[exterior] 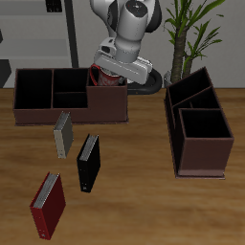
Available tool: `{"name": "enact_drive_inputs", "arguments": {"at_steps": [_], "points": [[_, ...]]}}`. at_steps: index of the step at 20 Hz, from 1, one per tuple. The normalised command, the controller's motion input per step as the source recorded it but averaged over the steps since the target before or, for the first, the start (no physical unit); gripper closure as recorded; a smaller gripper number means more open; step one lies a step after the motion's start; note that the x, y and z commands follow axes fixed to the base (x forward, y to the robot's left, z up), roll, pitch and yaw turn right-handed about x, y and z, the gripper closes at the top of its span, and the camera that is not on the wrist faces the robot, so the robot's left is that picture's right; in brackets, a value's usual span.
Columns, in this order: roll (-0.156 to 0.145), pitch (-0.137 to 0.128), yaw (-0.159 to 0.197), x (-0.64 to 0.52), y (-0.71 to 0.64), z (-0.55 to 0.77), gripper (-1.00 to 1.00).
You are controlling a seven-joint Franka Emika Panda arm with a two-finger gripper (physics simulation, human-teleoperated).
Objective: Place the red mug into the back desk caddy's right compartment
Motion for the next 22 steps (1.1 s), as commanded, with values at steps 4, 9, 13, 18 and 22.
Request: {"name": "enact_drive_inputs", "arguments": {"at_steps": [4,9,13,18,22], "points": [[0.014,0.024,-0.011,0.06,0.05,-0.12,1.00],[0.044,0.005,-0.005,-0.02,0.17,-0.05,1.00],[0.071,0.050,-0.002,-0.01,0.14,-0.07,-1.00],[-0.001,-0.023,-0.023,-0.04,-0.04,0.15,-1.00],[-0.007,-0.013,-0.011,-0.01,-0.02,0.16,-1.00]]}}
